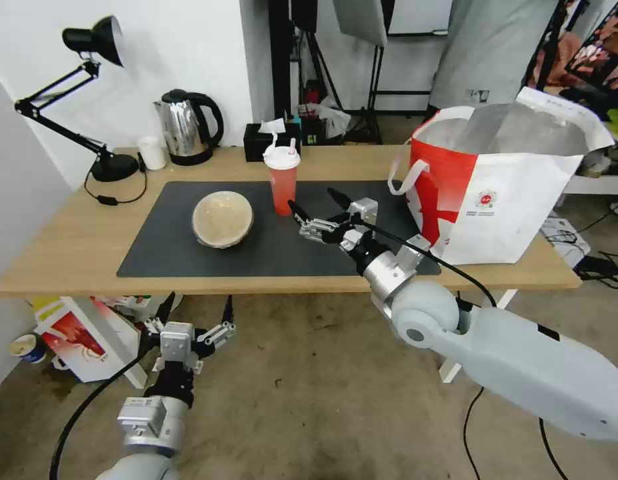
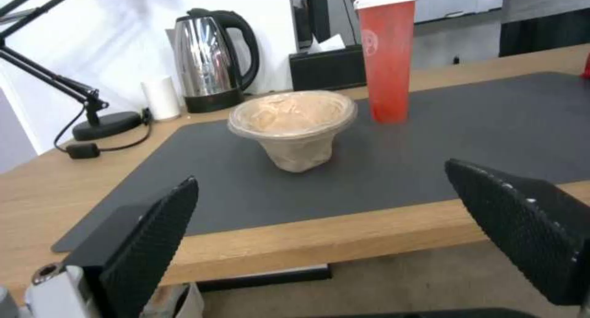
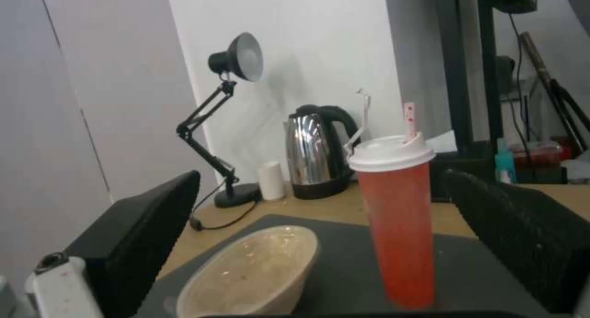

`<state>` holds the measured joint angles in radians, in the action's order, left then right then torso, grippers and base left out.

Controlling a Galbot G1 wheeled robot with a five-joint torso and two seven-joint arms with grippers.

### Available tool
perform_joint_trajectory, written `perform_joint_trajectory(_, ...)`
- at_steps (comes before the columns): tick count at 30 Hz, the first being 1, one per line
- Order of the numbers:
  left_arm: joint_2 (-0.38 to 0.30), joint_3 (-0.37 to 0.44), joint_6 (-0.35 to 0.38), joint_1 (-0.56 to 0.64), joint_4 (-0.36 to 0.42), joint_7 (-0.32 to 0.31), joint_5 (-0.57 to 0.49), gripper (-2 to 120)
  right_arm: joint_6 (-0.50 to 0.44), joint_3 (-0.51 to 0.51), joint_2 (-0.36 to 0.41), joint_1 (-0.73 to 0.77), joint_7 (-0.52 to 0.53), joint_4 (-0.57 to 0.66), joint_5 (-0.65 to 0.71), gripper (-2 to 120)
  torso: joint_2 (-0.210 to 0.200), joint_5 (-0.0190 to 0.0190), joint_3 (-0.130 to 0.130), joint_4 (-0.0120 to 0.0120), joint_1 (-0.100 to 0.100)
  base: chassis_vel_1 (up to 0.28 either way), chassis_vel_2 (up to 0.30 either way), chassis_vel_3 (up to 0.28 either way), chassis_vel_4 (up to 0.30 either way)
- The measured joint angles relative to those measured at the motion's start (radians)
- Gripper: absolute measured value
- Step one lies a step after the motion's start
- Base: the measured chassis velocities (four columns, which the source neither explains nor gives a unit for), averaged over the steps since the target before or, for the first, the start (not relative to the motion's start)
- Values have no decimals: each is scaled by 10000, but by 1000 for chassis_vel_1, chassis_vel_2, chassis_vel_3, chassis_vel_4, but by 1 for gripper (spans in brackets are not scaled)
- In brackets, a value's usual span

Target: Pick up the trash from the table and place it into the takeout bag.

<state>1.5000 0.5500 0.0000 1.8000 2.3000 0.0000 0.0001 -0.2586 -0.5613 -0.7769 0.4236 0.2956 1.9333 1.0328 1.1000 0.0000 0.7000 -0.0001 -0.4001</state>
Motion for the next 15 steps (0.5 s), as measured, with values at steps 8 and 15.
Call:
perform_joint_trajectory(8,0,0,0,0,0,0,0,100,94,-131,-206,-325,28,-395,10,100,0,-1,0,0,0,0,0,0,0)
perform_joint_trajectory(15,0,0,0,0,0,0,0,100,162,-420,-586,-675,75,-832,69,100,0,-1,0,0,0,0,0,0,0)
